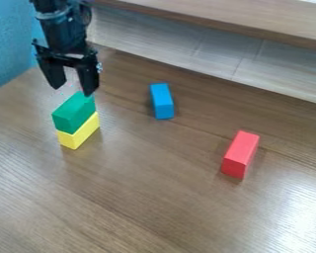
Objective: Put the green block on top of the yellow block
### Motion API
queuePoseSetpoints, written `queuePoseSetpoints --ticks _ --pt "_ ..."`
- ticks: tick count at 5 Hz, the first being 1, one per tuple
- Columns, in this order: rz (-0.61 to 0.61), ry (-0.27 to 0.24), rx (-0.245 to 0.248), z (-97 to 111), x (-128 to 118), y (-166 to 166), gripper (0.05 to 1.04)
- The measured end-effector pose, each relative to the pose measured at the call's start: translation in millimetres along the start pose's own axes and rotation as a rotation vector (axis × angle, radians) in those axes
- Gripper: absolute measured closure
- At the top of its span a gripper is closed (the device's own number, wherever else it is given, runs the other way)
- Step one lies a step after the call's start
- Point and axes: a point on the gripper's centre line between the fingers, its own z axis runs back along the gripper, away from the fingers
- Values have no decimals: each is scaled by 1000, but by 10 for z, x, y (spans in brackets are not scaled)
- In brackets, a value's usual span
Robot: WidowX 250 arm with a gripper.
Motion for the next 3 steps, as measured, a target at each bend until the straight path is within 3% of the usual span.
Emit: queuePoseSetpoints --ticks 1,2,3 --pt "-4 -47 -7 197 76 -27 84" --pt "-6 -42 -20 233 62 -58 84" --pt "-40 -68 -21 348 116 -168 84"
